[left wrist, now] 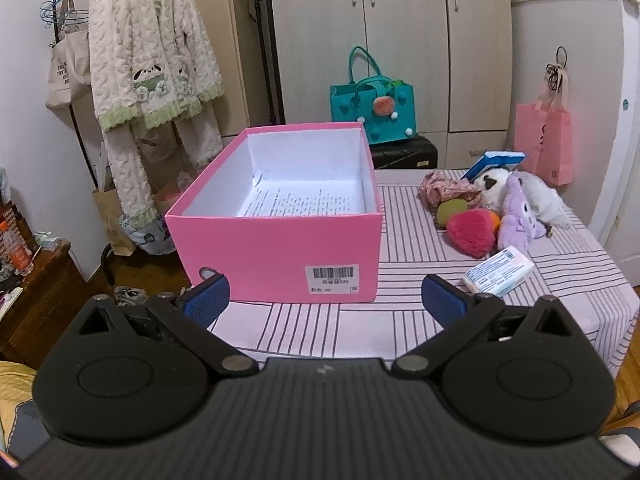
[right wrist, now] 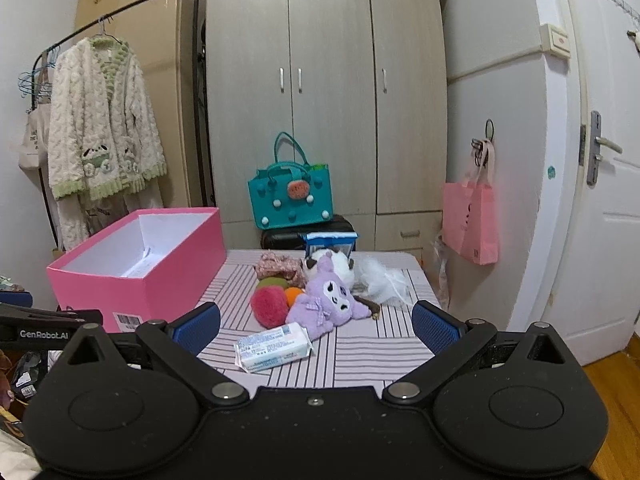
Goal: Organize soft objects
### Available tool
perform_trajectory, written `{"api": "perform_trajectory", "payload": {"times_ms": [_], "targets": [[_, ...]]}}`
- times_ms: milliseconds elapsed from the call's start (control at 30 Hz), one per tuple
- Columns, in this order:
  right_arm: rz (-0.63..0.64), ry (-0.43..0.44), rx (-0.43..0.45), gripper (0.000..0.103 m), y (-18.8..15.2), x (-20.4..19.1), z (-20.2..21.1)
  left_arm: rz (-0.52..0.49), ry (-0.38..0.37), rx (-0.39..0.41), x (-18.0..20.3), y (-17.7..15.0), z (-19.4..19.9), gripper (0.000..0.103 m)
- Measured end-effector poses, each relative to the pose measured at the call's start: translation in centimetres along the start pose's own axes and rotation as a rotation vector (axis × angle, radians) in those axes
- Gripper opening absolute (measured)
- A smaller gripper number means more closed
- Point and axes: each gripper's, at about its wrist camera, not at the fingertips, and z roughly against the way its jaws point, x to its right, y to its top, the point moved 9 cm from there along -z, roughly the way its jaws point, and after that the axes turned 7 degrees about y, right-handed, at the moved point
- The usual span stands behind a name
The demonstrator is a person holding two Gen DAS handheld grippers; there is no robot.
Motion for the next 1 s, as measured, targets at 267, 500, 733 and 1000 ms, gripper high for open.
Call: {"api": "perform_trajectory", "payload": {"times_ms": [267,500,733,1000], "targets": [[0.018,0.008,0.028,0.103,0.3,-0.4,0.2,0.007,-0.016,0.007,0.0,0.0,0.1,0.103],[0.018,0.006,0.024,0.103,0.2,-0.4,0.2,0.014,-0.014,0.004,-0.1,-0.2,0.0,0.103],[0.024,0.004,0.022,0.103,0.2,-0.4,0.1,0.009,-0.01,0.002,-0.1,-0.3,0.0,0.103],[0.023,0.046,-0.03,0.103,-0.1,0.0,-1.3,0.006,-0.003,-0.033,-0.2,-0.4,-1.1,0.103]]}}
